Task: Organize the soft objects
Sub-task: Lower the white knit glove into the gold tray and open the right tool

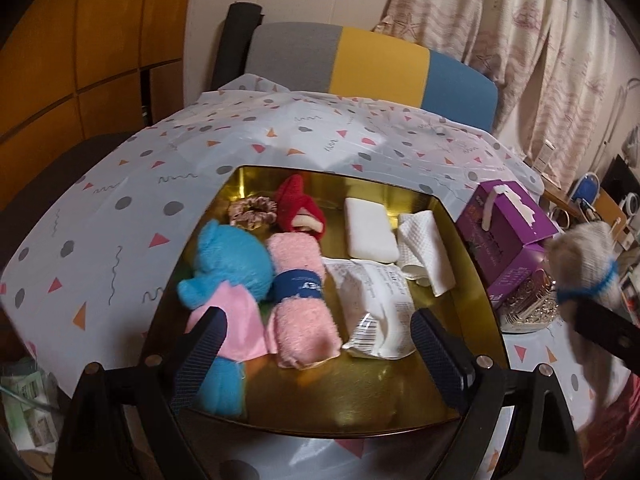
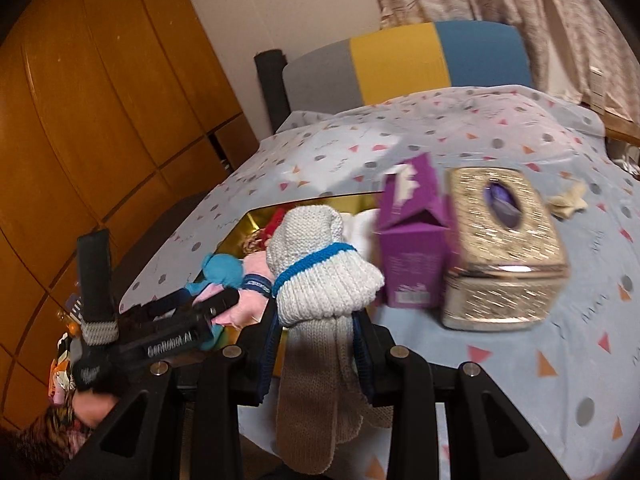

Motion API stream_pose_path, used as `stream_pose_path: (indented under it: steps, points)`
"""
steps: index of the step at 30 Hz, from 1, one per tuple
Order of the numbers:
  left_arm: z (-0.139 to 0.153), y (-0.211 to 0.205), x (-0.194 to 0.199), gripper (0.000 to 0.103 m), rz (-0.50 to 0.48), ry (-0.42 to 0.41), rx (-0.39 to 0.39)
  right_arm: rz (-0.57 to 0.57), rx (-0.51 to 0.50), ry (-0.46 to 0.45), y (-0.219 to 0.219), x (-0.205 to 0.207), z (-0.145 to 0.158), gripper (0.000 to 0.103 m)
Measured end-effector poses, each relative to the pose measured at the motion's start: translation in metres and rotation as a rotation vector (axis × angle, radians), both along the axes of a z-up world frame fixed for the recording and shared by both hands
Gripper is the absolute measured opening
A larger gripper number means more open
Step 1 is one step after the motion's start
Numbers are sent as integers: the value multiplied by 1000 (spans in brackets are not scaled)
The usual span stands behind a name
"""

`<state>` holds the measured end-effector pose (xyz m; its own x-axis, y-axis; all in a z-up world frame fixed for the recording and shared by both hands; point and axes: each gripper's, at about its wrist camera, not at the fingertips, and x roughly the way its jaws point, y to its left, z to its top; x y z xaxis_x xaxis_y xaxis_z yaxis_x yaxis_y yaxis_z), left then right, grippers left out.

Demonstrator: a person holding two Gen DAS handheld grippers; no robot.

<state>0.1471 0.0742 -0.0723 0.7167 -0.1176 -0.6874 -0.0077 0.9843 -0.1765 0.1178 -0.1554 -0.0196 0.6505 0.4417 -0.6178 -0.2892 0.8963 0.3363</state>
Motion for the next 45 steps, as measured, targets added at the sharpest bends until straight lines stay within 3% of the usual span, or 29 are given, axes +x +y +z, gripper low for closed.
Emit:
stream_pose_path:
  steps: [15,28,33,45]
  points:
    - [-9,56,-3,95,121,8,-103,-54,-233,94,84,70,-45,34]
    - [-24,60,-4,96,125,39,-149,-120,-343,135,89,87,-70,37]
    - [-24,55,-5,96,118,46,-154,-121,-319,84,82,75,-62,39]
    - [-23,31,-7,97,63,69,-137,-123,-138,-51,37,15,-22,39]
